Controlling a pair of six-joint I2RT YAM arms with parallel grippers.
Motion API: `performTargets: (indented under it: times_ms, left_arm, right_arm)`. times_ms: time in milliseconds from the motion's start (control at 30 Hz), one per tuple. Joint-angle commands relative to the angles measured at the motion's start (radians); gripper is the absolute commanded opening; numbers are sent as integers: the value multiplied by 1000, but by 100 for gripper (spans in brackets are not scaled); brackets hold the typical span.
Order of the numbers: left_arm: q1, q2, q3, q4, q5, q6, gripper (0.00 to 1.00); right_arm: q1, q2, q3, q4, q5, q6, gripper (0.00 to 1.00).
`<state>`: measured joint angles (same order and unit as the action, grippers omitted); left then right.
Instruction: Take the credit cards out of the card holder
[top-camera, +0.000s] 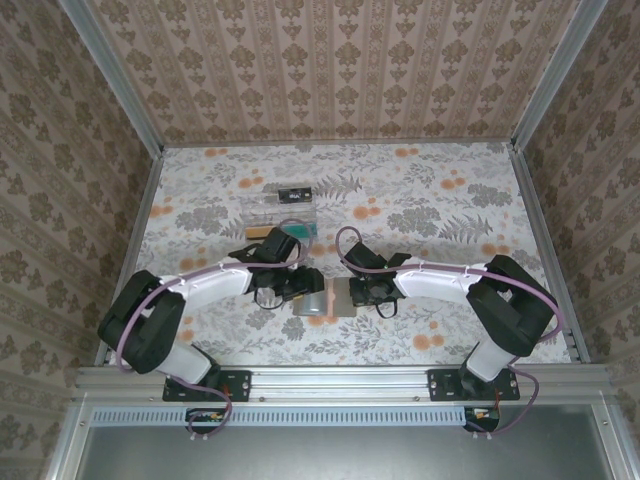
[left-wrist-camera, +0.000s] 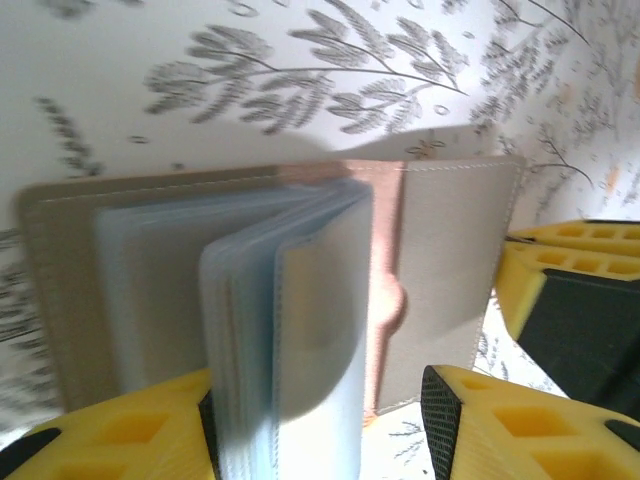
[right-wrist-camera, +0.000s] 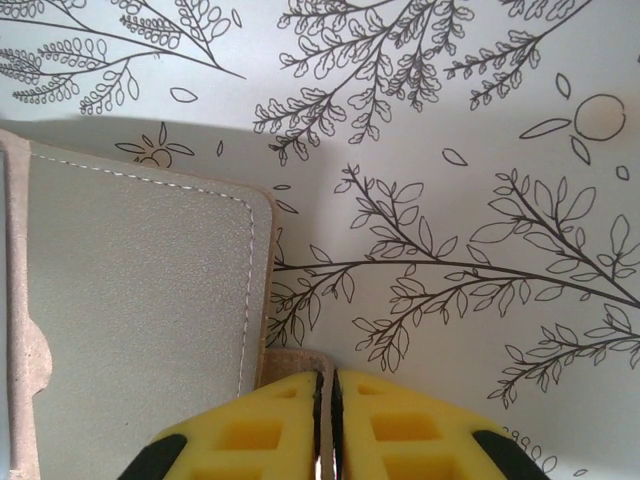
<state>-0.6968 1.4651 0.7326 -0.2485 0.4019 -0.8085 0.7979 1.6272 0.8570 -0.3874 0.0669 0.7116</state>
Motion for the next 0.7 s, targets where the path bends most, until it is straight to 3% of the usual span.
performTargets:
  times_ms: [0,667]
  left_arm:
    - [16,-55,-14,-68,-75,20,54]
    - [9,30,-22,-21,0,14,52]
  right_arm:
    - [8,-1,-4,8,3,11,12]
    - [16,4,3,4,3,12,11]
